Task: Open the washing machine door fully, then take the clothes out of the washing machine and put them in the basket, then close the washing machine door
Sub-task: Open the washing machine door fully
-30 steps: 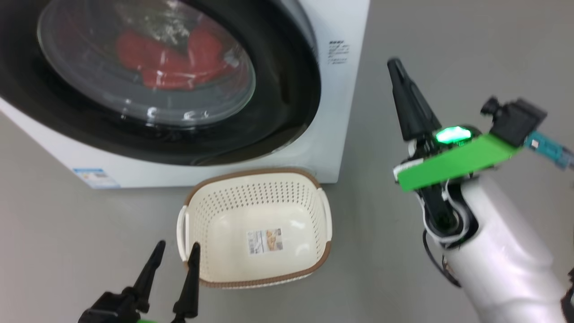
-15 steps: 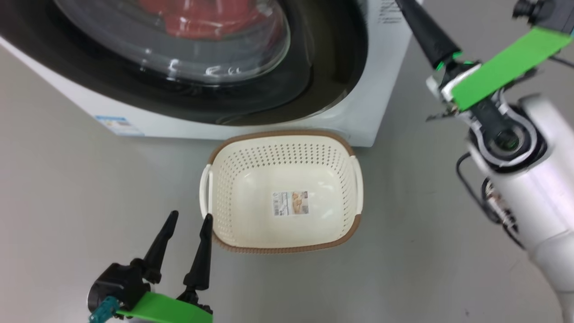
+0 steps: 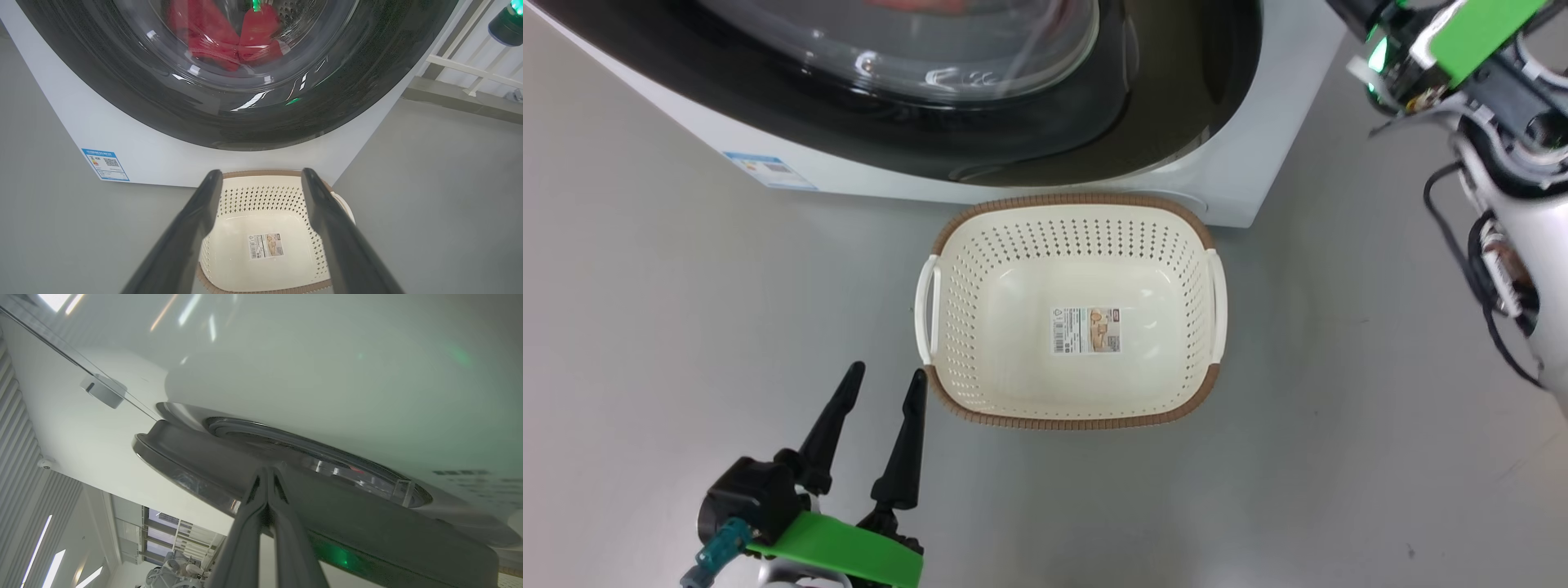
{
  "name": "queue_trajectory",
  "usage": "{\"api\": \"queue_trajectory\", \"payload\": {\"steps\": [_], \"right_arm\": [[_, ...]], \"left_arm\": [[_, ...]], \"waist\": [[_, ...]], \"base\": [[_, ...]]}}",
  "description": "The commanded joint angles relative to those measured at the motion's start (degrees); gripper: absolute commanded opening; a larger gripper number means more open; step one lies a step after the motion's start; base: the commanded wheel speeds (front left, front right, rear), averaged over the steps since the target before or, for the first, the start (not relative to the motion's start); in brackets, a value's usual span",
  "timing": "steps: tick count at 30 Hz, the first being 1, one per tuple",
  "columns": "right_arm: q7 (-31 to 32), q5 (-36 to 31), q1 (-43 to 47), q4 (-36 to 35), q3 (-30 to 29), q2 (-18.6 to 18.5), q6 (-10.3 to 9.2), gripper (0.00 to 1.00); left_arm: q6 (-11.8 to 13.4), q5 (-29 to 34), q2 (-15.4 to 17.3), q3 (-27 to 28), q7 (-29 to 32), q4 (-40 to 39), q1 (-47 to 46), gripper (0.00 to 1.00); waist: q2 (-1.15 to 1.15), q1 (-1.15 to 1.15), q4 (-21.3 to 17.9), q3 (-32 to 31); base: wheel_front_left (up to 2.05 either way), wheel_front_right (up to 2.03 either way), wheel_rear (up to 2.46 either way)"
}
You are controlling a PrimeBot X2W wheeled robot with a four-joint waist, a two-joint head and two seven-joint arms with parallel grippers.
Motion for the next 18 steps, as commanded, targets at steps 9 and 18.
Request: {"api": "queue_trajectory", "payload": {"steps": [9, 18], "right_arm": [[7.0, 2.2, -6.8, 5.1, 0.5, 2.3, 0.03, 0.0], [9.5, 0.7, -8.0, 7.7, 1.5, 3.5, 0.03, 0.0]], "left_arm": [[-0.3, -1.2, 1.5, 0.6, -0.7, -1.1, -2.2, 1.0], [-0.3, -1.6, 1.3, 0.4, -0.7, -0.8, -2.4, 1.0]], "waist": [[0.0, 0.0, 0.6, 2.5], [0.0, 0.0, 0.9, 2.1]], "base": [[0.0, 0.0, 0.0], [0.0, 0.0, 0.0]]}}
